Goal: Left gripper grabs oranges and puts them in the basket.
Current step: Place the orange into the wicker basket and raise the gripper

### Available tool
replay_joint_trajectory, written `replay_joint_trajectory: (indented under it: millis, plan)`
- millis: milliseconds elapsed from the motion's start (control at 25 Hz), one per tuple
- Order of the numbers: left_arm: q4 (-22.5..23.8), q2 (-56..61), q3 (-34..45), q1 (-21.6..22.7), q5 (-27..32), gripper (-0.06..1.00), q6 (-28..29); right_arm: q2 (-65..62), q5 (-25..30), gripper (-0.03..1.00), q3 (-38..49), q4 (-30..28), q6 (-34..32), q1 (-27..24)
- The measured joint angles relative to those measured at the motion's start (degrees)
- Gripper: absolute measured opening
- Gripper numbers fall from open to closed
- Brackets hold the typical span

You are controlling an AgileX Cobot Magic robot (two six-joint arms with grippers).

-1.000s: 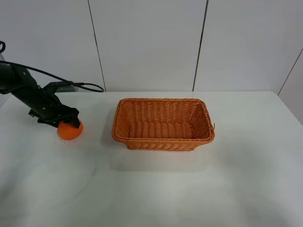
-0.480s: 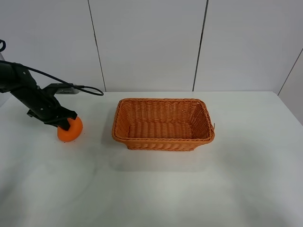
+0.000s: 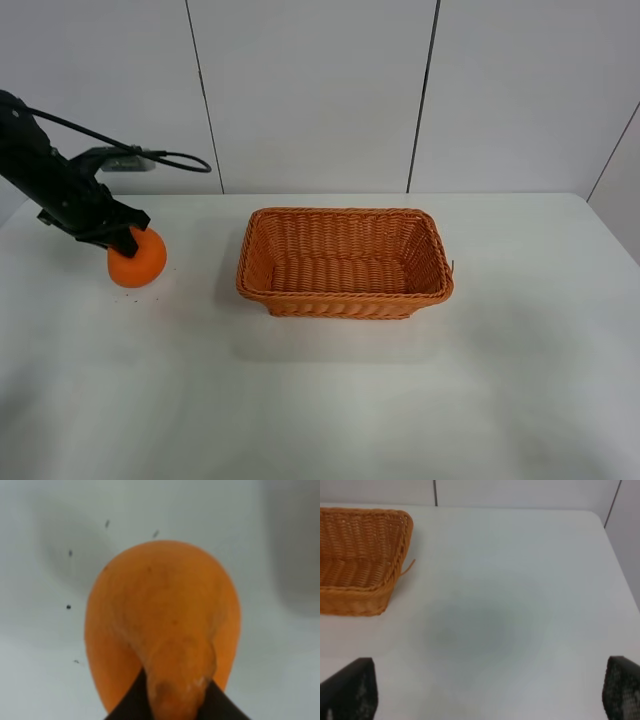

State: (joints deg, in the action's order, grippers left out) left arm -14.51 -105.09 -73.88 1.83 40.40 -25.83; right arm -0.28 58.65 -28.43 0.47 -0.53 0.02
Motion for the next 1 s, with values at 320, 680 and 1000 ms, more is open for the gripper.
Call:
replay_joint_trajectory:
  millis: [320,680,1000]
  plan:
    - [-0.41,12.35,0.00,-6.10,3.43,0.16,1.37,0.00,0.00,0.69,0.00,0.00,0.00,0.00]
    - [-0.41,13.17,-0.17,-17.25,-2.93,0.16,4.68,0.00,0.00,0.69,0.00,0.00,0.00,0.00]
    - [-0.64,3.32,-9.25,-25.01,-3.52,0.16,7.94,0.00,0.00,0.69,0.00,0.00,0.00,0.00]
